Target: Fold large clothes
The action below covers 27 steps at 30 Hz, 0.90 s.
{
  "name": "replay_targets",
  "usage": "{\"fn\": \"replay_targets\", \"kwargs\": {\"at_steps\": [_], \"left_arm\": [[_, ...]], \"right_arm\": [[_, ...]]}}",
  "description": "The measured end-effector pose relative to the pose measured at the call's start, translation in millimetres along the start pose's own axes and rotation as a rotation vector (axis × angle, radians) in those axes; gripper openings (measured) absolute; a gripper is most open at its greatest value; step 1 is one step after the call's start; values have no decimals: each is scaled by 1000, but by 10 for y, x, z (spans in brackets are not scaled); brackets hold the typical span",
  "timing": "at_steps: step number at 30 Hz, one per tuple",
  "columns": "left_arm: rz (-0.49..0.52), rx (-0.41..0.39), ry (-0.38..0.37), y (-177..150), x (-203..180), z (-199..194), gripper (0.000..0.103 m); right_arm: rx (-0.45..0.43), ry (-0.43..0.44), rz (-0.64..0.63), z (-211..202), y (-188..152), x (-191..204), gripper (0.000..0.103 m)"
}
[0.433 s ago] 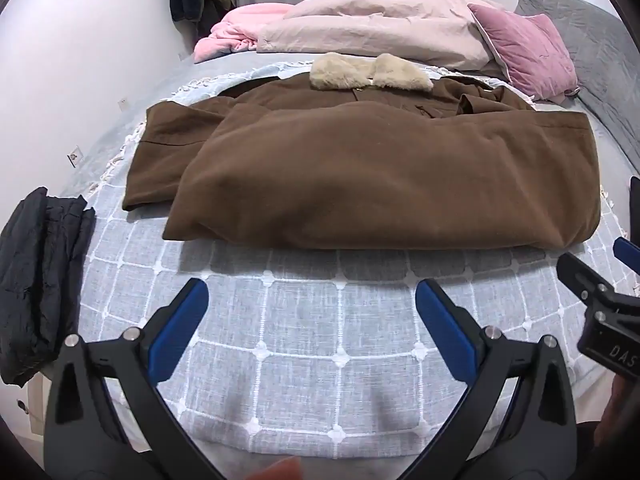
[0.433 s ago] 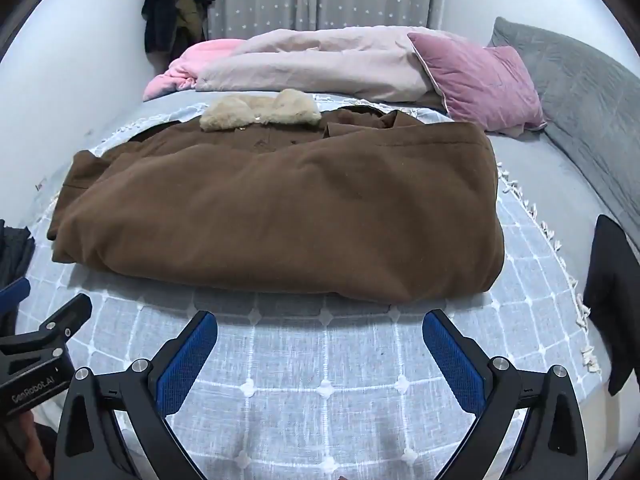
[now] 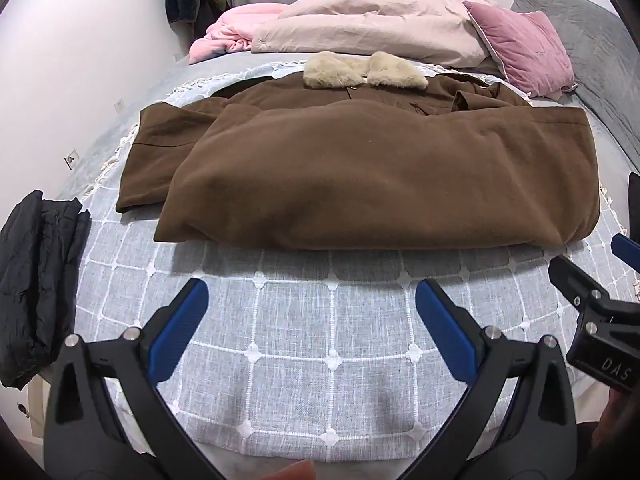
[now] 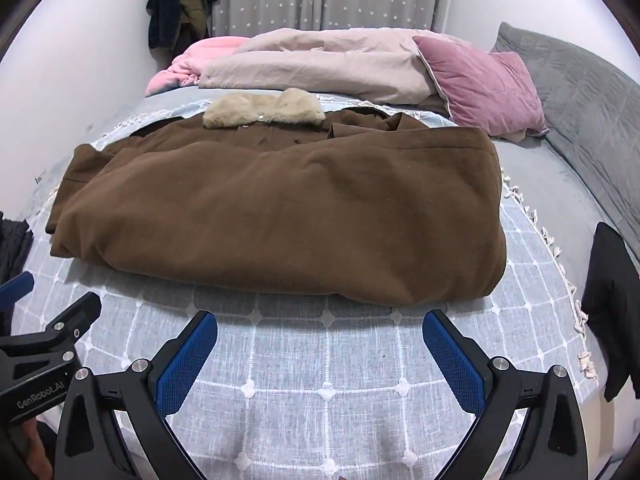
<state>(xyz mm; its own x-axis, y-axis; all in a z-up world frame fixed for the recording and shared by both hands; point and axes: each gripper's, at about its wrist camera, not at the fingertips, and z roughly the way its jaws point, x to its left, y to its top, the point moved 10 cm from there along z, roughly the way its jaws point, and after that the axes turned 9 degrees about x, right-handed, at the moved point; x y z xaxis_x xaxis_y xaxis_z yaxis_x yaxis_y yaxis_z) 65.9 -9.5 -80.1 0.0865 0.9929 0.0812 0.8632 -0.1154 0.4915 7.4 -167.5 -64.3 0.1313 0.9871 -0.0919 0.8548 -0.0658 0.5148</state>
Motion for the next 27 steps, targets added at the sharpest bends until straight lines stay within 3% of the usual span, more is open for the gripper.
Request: {"fn": "replay_targets", "kwargs": {"at_steps": [27], "left_arm": [[0, -4, -10, 11, 0, -34, 103]], "right_arm": [[16, 10, -1, 40, -17, 28, 103]]}}
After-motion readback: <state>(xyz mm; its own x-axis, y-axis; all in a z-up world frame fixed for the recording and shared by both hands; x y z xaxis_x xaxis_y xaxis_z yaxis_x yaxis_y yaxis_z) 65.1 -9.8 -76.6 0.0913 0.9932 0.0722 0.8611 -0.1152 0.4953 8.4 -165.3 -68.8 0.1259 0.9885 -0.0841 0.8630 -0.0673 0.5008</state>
